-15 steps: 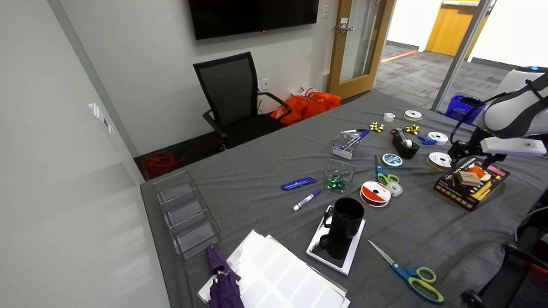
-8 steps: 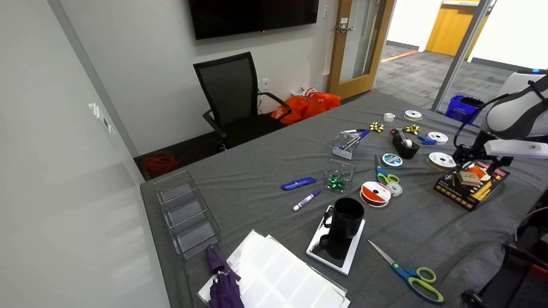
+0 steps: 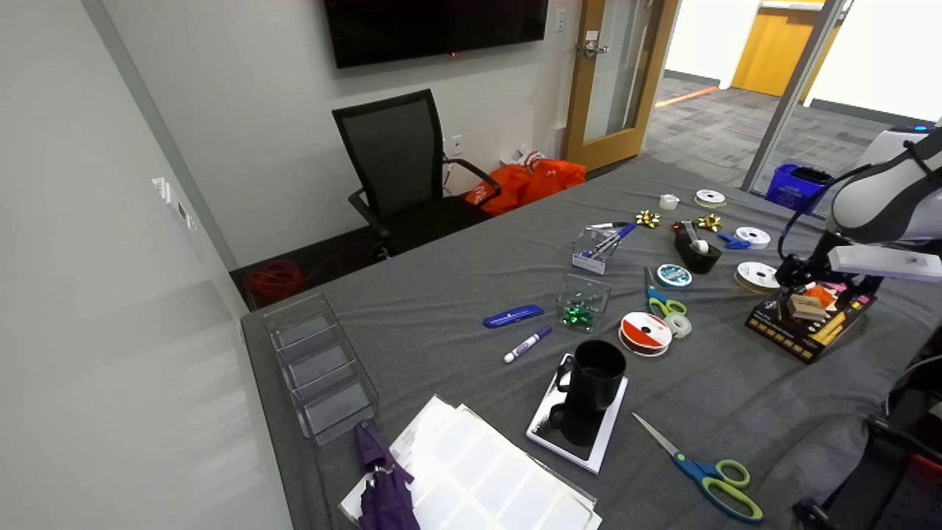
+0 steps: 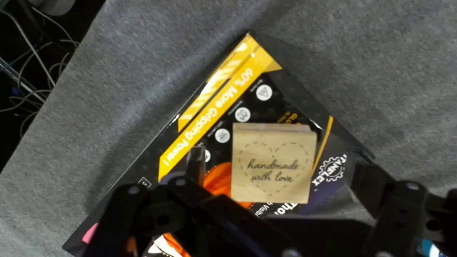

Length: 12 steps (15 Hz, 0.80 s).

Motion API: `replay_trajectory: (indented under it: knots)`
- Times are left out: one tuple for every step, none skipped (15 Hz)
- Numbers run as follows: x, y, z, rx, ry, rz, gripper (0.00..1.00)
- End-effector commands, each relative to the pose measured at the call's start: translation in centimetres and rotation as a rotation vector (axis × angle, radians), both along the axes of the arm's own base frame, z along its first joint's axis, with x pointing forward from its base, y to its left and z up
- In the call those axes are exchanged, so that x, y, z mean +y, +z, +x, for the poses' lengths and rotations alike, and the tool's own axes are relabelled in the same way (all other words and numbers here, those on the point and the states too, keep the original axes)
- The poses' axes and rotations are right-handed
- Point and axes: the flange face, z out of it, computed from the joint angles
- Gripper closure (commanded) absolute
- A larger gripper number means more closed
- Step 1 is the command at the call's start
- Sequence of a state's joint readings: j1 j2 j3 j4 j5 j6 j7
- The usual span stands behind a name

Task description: Put the wooden block in the left bowl

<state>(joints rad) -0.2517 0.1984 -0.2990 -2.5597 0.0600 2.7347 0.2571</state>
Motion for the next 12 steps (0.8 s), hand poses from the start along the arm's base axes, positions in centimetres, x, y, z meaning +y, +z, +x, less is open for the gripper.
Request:
replay_trajectory:
  knots:
    - [0.5,-0.8,0.0,-0.004,-0.028,0.017,0.00]
    - [0.5,-1.0,0.0,-0.005,-0.032,0.016,0.00]
    - [0.4,-1.2,0.0,-0.003,-0.034,0.012,0.00]
    - [0.3,-1.5,0.0,0.002,-0.034,0.007,0.00]
    - [0.2,-1.9,-0.1,0.006,-0.034,0.000,0.00]
    - [0.2,-2.2,-0.2,0.010,-0.035,-0.003,0.00]
    - [0.2,-2.5,-0.2,0.014,-0.036,-0.002,0.25]
    - [0.2,-2.7,-0.3,0.018,-0.036,-0.001,0.26]
    - [0.2,-2.8,-0.3,0.025,-0.040,0.004,0.33]
    - [0.2,-2.9,-0.4,0.028,-0.040,0.008,0.40]
    - [0.2,-2.9,-0.5,0.027,-0.040,0.011,0.49]
    - [0.1,-2.8,-0.4,0.023,-0.040,0.012,0.55]
